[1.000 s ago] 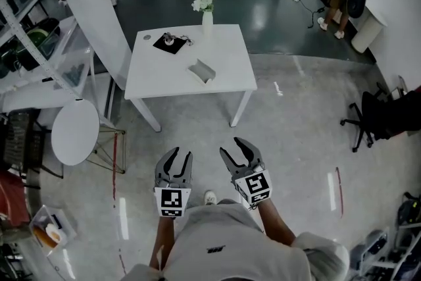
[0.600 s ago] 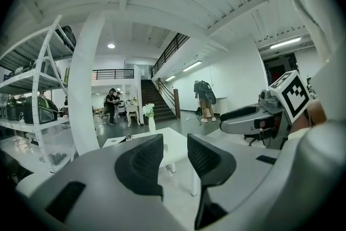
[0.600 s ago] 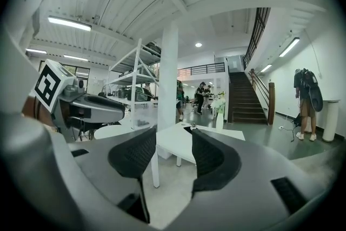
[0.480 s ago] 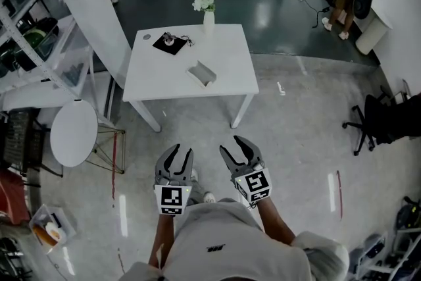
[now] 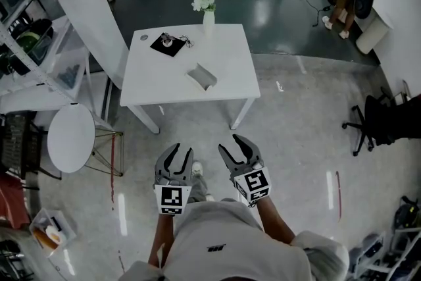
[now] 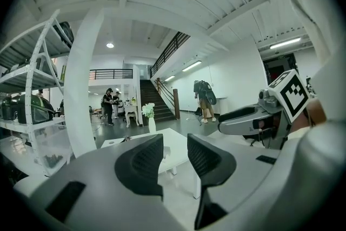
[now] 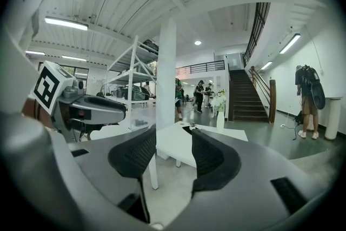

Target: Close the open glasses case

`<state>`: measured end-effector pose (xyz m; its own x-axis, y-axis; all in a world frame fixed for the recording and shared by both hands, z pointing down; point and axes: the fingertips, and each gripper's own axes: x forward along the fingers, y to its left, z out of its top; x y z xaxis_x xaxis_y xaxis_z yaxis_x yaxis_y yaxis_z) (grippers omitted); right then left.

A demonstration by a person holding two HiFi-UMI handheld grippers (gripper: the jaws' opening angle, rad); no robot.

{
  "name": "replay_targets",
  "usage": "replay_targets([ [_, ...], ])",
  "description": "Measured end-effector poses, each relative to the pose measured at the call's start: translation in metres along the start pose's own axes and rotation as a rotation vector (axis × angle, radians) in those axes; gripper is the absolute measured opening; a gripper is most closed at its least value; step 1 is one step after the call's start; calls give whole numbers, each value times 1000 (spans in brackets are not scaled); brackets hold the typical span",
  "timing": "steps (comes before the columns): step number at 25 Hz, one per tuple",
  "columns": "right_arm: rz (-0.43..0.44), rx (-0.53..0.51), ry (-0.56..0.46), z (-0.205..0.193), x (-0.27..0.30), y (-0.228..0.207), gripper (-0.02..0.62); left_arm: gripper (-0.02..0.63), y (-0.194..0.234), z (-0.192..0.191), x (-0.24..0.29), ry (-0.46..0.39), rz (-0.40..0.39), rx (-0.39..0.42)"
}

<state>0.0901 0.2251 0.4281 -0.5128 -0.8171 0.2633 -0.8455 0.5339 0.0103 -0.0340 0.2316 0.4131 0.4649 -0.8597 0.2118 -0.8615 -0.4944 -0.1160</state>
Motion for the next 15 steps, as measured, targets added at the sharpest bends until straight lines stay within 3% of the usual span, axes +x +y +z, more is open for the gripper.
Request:
replay_targets([
  [15,-36,13,22,15,83,-36,206,152,59,0,75,19,-39,-10],
])
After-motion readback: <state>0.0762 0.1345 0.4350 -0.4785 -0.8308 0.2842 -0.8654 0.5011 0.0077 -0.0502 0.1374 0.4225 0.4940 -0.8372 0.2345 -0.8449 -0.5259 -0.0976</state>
